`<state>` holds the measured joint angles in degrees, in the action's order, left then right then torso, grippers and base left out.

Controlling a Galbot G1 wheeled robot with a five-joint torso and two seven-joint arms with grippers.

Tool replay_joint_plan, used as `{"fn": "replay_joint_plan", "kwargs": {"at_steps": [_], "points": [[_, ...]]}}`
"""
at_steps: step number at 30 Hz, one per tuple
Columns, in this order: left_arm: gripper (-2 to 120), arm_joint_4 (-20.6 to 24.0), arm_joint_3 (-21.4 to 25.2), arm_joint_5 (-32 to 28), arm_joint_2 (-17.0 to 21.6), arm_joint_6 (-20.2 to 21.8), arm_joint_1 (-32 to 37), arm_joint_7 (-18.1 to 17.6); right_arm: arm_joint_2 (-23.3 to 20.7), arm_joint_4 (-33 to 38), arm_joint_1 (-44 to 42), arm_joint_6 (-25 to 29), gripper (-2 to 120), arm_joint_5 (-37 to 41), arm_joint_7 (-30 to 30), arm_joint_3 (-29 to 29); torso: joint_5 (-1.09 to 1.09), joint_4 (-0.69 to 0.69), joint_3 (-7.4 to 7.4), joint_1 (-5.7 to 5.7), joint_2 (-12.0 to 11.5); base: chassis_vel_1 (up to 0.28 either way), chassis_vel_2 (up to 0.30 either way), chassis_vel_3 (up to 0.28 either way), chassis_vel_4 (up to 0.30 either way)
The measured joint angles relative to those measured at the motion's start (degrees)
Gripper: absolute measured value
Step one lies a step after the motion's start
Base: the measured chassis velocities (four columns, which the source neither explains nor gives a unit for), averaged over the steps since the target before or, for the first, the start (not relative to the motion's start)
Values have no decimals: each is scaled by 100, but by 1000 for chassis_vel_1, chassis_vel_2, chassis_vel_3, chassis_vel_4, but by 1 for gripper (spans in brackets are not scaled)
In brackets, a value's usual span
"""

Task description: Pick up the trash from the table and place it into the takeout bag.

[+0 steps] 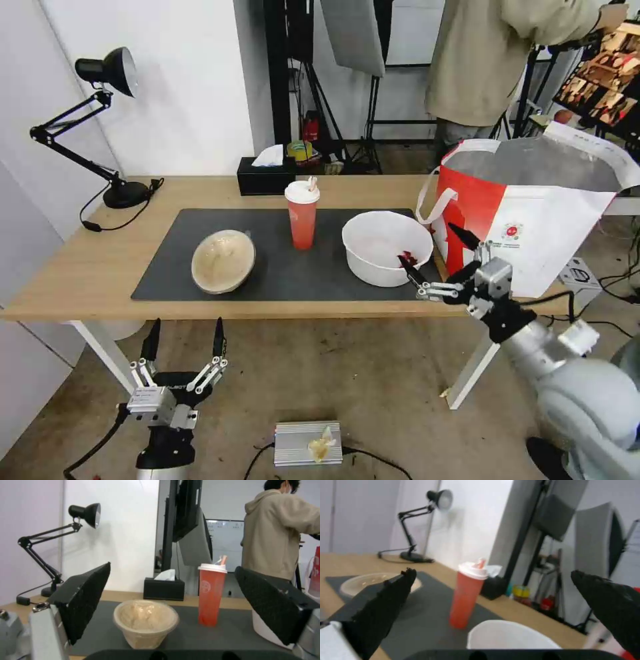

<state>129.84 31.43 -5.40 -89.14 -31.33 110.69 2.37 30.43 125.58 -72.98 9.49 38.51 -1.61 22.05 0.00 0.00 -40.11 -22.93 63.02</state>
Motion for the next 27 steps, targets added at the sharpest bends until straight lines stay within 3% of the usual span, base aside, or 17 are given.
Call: {"fn": "replay_joint_plan", "kwargs": {"at_steps": [4,6,16,21,23,27], "points": [[100,0,-3,70,-45,0,16,24,-199,-135,569,-125,111,222,-111,-475,1,-2,0,1,0,0,0,0,0],[100,-1,-10,132,-105,-1,28,47,-299,-272,1347,-273,111,459,-165,-1057,-1,0,0,0,0,0,0,0,0],[100,-39,-7,246,-216,11,19,85,-17,-1003,3978,-1022,100,1405,-30,-3259,0,0,0,0,0,0,0,0,0],[100,-107,17,249,-217,21,-2,86,158,-1385,4882,-1450,100,1559,-6,-4028,-1,0,0,0,0,0,0,0,0],[100,-107,17,249,-217,21,-2,86,158,-1385,4882,-1450,100,1559,-6,-4028,-1,0,0,0,0,0,0,0,0],[100,-150,40,249,-217,31,-10,96,310,-1616,5385,-1962,100,1862,43,-4568,-1,-1,0,0,0,0,0,0,0]]}}
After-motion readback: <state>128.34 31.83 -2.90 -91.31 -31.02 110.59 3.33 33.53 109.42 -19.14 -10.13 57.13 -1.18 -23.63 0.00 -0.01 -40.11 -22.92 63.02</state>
